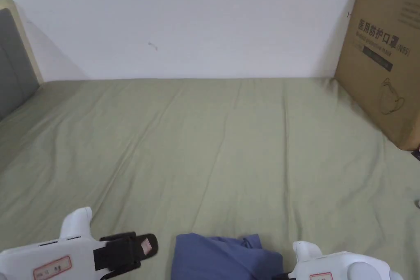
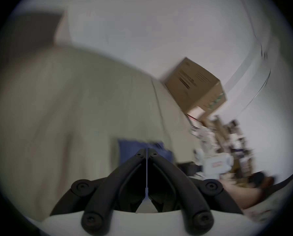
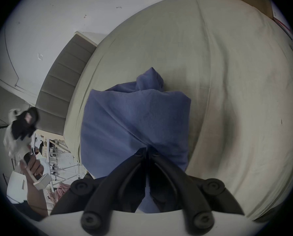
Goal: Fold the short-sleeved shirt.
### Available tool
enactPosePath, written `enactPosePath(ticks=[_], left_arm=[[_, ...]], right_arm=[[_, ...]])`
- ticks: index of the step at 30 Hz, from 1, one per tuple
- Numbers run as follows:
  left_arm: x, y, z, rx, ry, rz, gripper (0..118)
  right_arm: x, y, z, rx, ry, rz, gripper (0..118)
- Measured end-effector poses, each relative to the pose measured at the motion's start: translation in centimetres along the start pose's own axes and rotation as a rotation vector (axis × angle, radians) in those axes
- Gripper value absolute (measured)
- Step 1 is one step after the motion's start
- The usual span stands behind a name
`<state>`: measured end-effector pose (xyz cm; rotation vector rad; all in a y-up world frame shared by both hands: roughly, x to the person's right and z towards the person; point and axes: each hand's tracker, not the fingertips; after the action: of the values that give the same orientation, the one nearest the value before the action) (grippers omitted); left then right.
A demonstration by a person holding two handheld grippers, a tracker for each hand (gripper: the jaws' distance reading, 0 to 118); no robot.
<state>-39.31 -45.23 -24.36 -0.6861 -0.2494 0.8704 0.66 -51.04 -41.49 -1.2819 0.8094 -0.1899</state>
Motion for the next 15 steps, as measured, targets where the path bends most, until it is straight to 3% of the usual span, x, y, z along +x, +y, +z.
enactPosePath(ticks=[1, 2, 3, 4, 5, 9, 13, 15], left_arm=[[-1.5, -0.1, -0.9, -0.024, -0.036, 0.054, 8], [-2.8, -0.2, -1.7, -0.049, -0.05, 0.096, 25], [-4.2, -0.2, -2.8, -0.085, -0.043, 0.105, 66], [-5.3, -0.2, -3.8, -0.119, -0.047, 0.118, 95], [-6.1, -0.7, -4.8, -0.158, -0.068, 0.13, 108], [-9.6, -1.0, -8.7, -0.228, -0.096, 0.243, 112], [-10.8, -1.5, -12.0, -0.228, -0.379, 0.378, 113], [-11.0, -2.3, -14.3, -0.273, -0.428, 0.441, 110]], right_arm=[[0.0, 0.0, 0.0, -0.001, 0.0, 0.0, 2], [-0.2, -0.1, 0.0, -0.001, -0.001, 0.0, 2], [-0.2, -0.1, -0.1, -0.002, -0.004, 0.0, 2], [-0.2, -0.1, -0.1, -0.003, -0.006, 0.001, 2], [-0.2, -0.1, -0.1, -0.003, -0.008, 0.005, 2], [-0.1, -0.1, -0.1, -0.003, 0.0, 0.008, 2], [0.3, -0.3, -0.1, -0.001, 0.019, -0.018, 2], [0.4, -0.3, -0.1, -0.001, 0.026, -0.03, 2]])
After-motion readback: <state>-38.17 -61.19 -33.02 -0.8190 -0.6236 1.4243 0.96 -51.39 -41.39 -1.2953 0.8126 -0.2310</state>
